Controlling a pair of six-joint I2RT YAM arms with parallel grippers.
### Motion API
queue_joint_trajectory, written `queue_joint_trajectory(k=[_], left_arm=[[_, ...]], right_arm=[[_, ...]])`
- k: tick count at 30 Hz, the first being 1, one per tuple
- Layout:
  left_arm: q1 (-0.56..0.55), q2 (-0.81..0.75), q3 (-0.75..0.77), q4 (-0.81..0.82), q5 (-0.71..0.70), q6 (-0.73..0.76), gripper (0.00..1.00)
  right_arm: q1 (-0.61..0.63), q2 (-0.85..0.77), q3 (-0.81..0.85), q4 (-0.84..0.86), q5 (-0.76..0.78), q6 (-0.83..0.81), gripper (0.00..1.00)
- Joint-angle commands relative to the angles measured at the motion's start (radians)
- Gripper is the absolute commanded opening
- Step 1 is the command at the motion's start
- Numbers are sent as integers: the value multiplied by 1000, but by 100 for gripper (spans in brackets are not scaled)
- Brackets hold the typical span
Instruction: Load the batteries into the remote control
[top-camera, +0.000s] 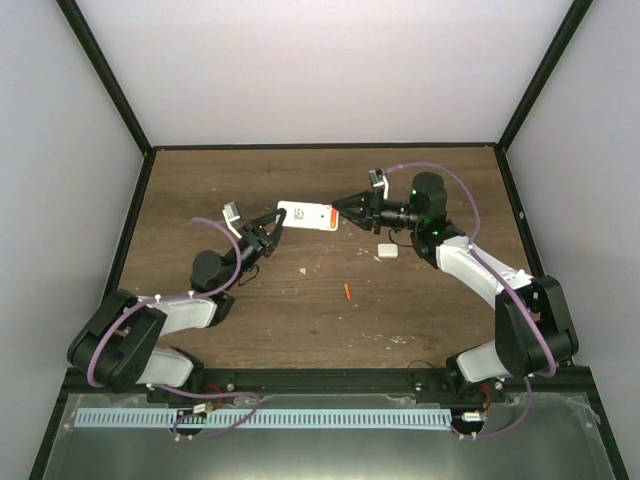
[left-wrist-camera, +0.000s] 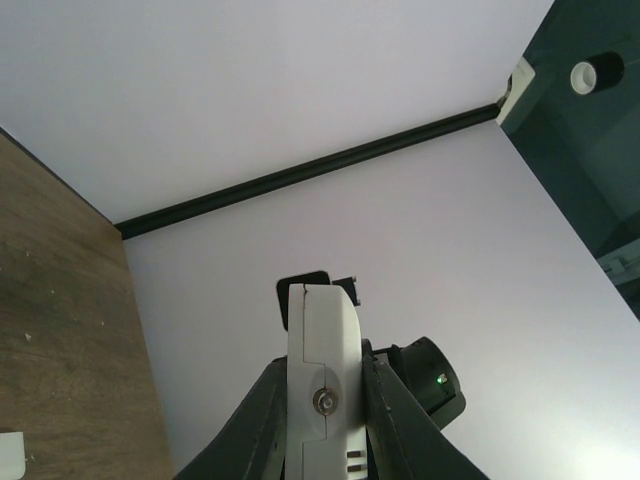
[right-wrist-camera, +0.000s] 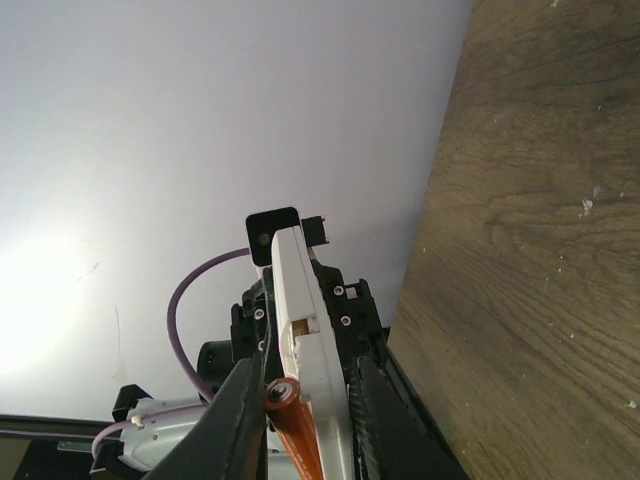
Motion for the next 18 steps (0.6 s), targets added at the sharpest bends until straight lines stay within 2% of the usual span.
queue_joint_trajectory(k=[1,8,18], left_arm=[[-4,10,16,9,10,34,0],[-3,9,19,-1,4,34,0],[-4,7,29,-19,-10,35,0]], right_arm=[[-6,2,15,-9,-42,-45,13],[-6,-3,26,-58,-39,-103,12],[-6,-30,60,-211,7,-239,12]])
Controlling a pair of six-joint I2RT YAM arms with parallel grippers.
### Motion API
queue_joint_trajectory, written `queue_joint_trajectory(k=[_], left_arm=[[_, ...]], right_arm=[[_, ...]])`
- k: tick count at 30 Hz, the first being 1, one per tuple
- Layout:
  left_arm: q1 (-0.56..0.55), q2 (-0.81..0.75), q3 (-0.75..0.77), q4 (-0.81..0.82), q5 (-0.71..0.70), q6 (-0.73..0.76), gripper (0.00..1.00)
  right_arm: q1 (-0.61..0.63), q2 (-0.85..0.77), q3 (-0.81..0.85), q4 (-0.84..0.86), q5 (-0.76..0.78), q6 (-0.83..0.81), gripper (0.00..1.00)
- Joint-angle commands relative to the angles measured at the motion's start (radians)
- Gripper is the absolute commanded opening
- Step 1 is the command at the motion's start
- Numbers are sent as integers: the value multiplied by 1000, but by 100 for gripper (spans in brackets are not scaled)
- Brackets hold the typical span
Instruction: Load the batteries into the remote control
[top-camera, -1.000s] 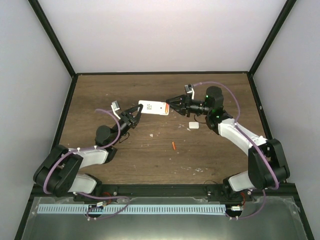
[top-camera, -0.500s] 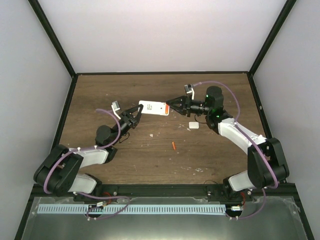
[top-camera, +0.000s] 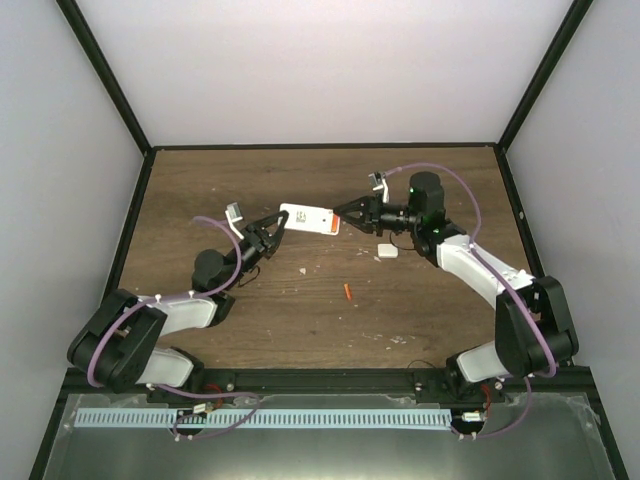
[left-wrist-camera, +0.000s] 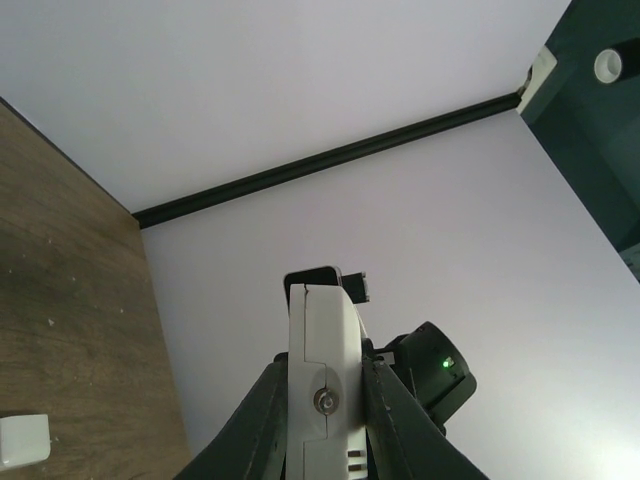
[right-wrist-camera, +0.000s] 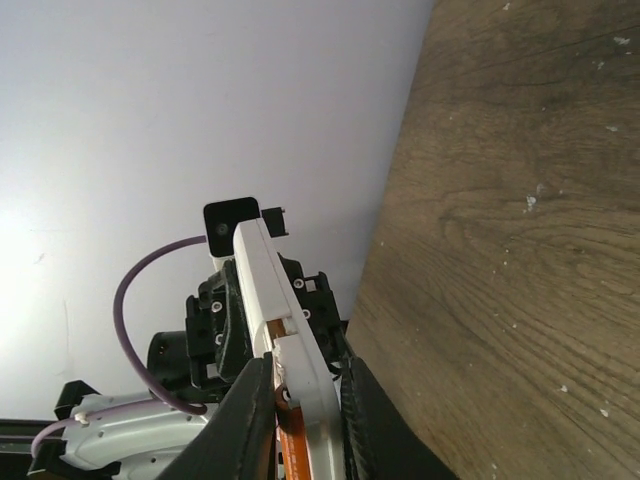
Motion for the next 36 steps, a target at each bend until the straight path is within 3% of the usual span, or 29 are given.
queue_joint_trajectory(k=[1,16,19,25,30,36], left_arm=[[-2,6,29,12,-18,21,0],[-1,2,31,-22,-23,40,0],[8,-4,24,-46,-26,58,0],[63,-26,-25,-82,-25,70,0],[92,-78,-51,-159,-41,83,0],[126,-130,-24,-262,-63,93,0]], right_arm=[[0,-33,47,-86,8,-94,11],[0,-62,96,-262,52,-243,27],[0,-86,127,-377,158,-339,30],[0,-130,190,-673,516,-593,37],[13,-122,129,-809,644,-654,36],[118,-104,-14,-829,744,-643,33]])
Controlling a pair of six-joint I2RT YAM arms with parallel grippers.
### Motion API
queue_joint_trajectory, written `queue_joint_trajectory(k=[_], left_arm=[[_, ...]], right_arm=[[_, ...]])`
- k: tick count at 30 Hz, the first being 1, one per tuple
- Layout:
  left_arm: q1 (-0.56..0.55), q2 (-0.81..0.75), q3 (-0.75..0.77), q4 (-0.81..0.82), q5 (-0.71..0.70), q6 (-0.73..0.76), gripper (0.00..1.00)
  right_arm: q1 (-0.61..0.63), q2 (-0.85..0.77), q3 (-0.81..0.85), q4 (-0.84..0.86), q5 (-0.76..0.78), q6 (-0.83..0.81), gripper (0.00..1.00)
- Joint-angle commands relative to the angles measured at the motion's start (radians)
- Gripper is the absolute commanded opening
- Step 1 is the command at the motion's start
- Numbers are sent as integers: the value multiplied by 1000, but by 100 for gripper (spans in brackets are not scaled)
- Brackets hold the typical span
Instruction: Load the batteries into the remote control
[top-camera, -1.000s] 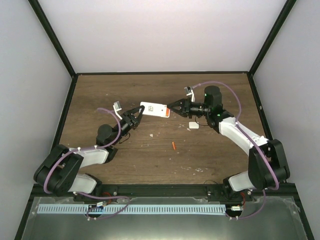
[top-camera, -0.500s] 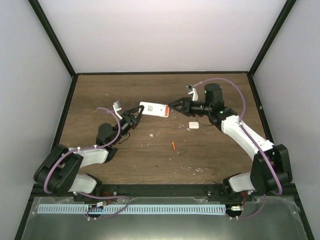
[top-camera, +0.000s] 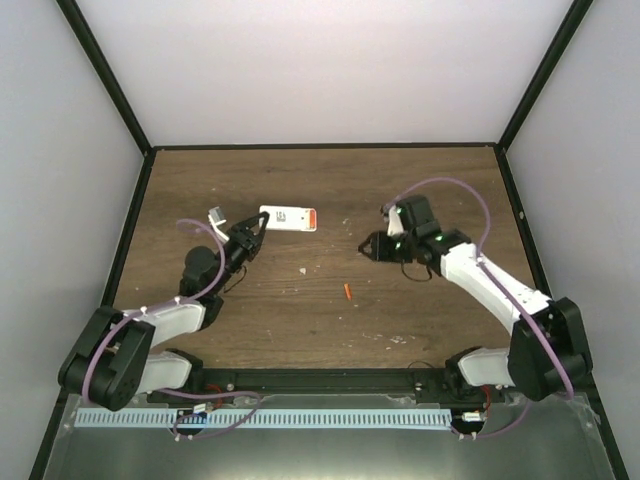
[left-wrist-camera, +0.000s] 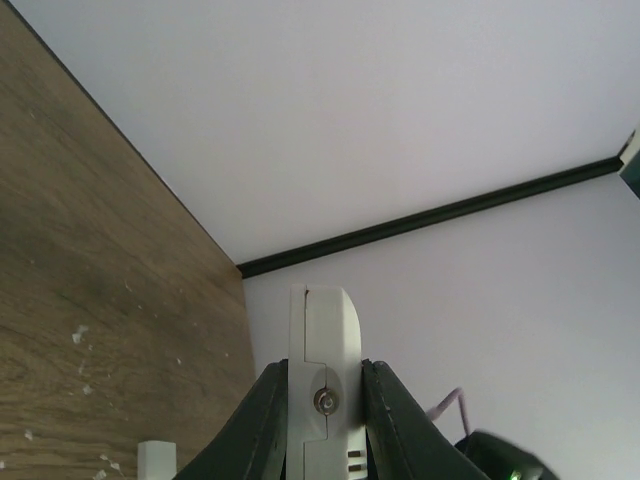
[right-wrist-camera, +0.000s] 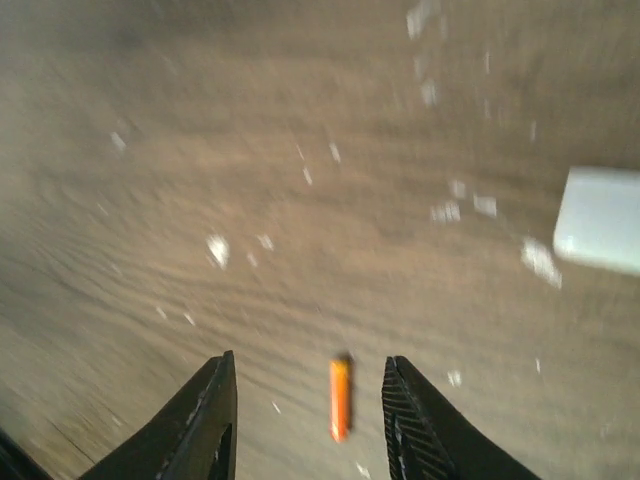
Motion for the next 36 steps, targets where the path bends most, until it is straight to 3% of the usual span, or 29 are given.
queue_joint_trajectory(k=[1,12,17,36], left_arm=[[18,-46,32,-77,-28,34,0],[24,-85,105,-230,-42,42,0],[24,-113,104,-268,-57,45,0],[25,-151,76,-275,-61,35,0]], right_arm=[[88,34,-62,-94,123,-25,32],[265,193,-18,-115,232,-4,32],[315,253,1,-117,254,5,27],[380,388,64,-174,334,-1,20]])
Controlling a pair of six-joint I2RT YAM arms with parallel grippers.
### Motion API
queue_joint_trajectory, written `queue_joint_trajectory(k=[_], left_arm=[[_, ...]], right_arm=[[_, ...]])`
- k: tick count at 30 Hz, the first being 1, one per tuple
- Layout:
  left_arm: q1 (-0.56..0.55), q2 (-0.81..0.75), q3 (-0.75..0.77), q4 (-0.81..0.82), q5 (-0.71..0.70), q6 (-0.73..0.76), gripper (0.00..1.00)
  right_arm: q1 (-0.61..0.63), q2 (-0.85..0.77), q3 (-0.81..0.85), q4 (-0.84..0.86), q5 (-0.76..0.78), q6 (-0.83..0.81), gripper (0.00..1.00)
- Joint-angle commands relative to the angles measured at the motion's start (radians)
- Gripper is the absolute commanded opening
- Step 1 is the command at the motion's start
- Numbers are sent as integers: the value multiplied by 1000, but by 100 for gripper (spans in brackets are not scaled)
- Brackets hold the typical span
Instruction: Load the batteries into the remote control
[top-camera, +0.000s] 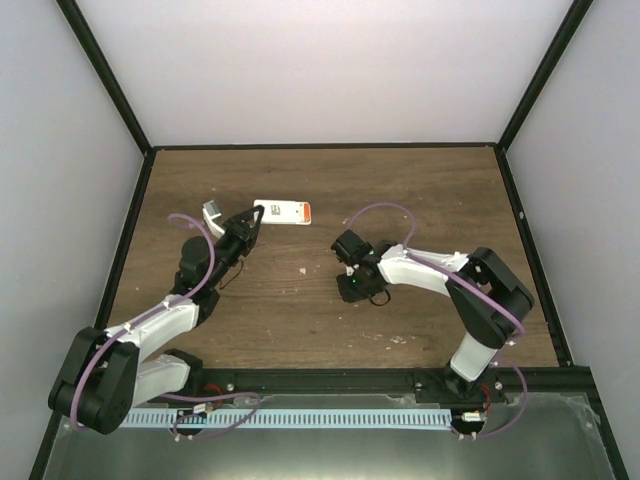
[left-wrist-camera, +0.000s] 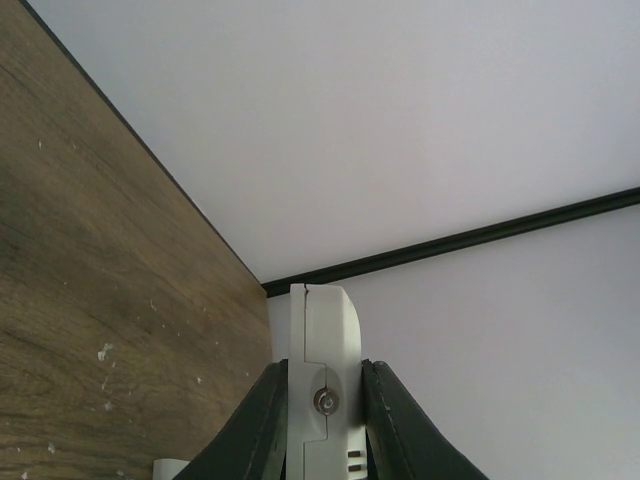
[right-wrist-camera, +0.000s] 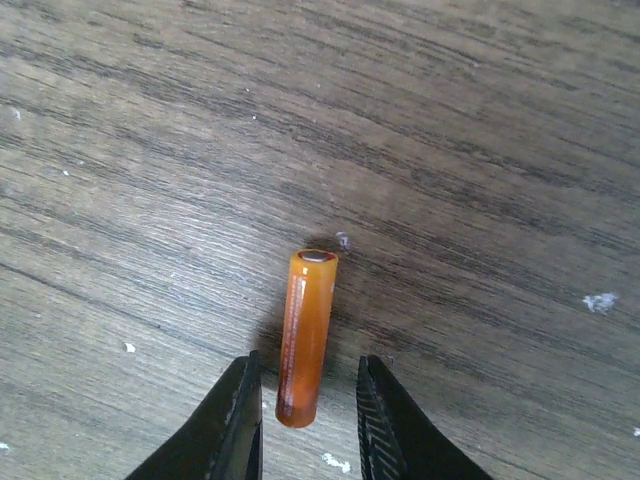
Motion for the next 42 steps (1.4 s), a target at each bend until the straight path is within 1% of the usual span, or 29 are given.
queue_joint_trajectory(k=[1,4,13,18,23,26,31,34,37,42], left_arm=[[5,-12,-6,24,-8,1,0],[5,-11,-8,26,-9,0,0],[4,8,-16,55,-18,-20,0],[3,34,-27,97,-13,-32,0],[4,78,-97,246,-27,-57,0],[1,93,-142,327,-36,-59,0],[-22,76,-158,318,-54,-19,0],[-50,78,-169,326,-78,-18,0],[-67,111,-181,378,-88,-36,0],[-79,172,-183,469,-83,-61,0]], right_arm=[[13,19,42,-26,40,-3,20],[14,22,36,-28,41,-2,18],[14,25,29,-34,41,-11,2],[7,-7,59,-69,18,-14,1],[-52,-98,182,-126,-108,-7,1],[-85,-113,293,-191,-159,4,1],[-89,-55,484,-285,-230,15,1],[-89,-19,553,-289,-288,31,1],[-89,17,606,-306,-322,37,1],[-89,60,691,-360,-324,35,1]])
